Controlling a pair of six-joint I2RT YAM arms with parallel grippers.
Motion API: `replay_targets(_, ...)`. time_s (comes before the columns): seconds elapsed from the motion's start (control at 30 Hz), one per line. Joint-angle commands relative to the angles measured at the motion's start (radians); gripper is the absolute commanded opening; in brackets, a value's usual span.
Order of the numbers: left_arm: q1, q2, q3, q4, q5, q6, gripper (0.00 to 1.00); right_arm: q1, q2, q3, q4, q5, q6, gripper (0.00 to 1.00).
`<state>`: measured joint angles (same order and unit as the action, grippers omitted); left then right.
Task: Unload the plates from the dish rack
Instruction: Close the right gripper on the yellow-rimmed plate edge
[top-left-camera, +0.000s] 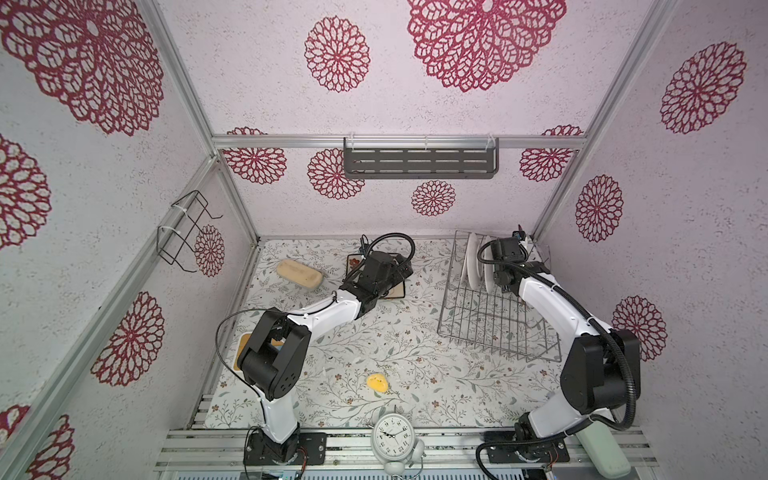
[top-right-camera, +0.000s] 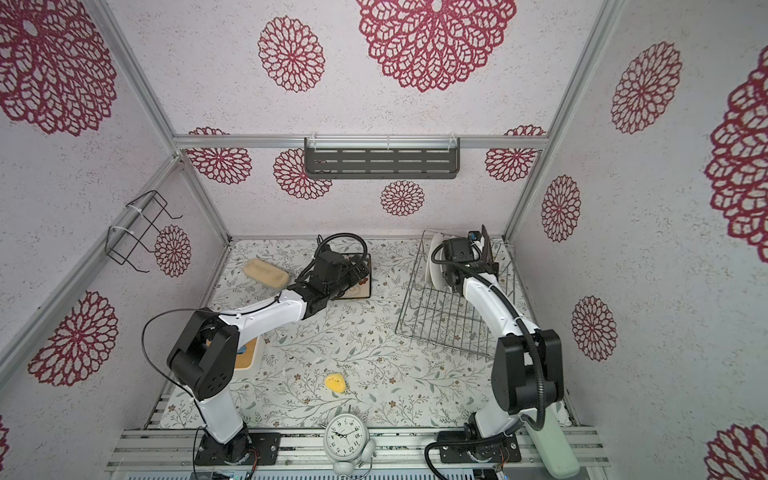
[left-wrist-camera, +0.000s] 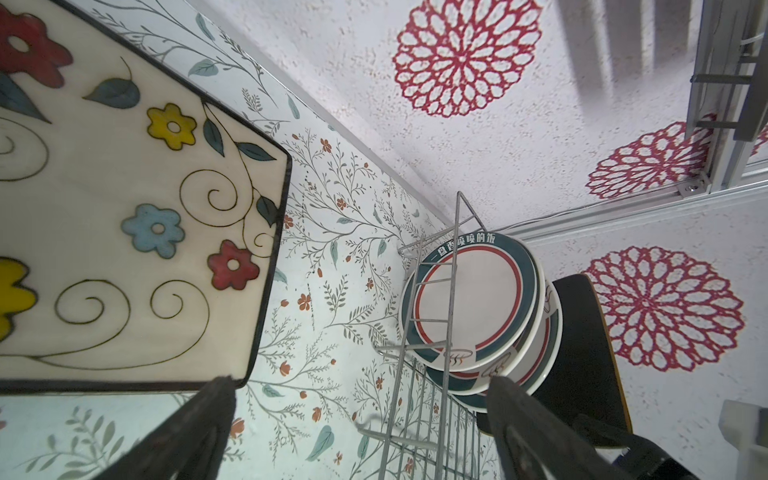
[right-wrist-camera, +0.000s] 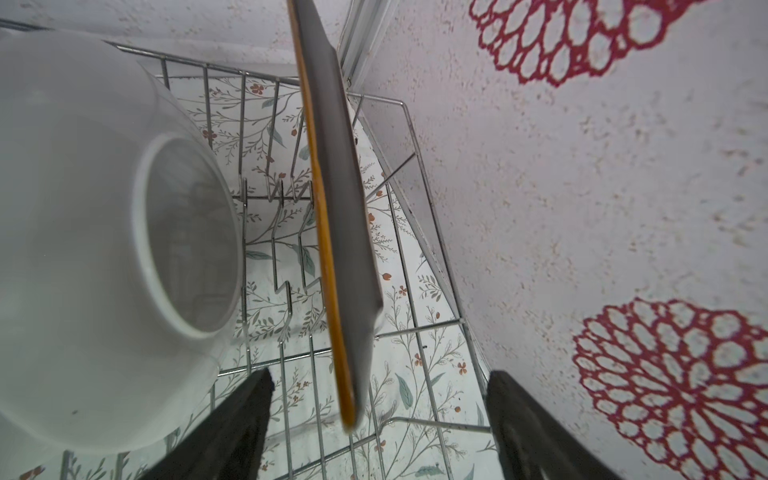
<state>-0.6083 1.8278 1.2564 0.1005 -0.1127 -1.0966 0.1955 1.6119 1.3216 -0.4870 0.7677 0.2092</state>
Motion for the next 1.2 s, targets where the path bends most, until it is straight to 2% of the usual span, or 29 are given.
replay_targets(0.0,-0.005,0.001,0.014,0.035,0.007,-0.006,0.99,-0.009,0.013,0.056,0.018,-0.005,-0.012,0.8)
replay_targets(0.83,0.006,-0.009,-0.008,0.077,0.046,-0.036,0.98,-0.033,0.066,0.087,0.039,0.018,-0.056,0.53)
replay_targets(1.17,0.006,-0.021,-0.014,0.071,0.039,-0.034,0.98,-0.035,0.072,0.089,0.062,0.019,-0.07,0.46)
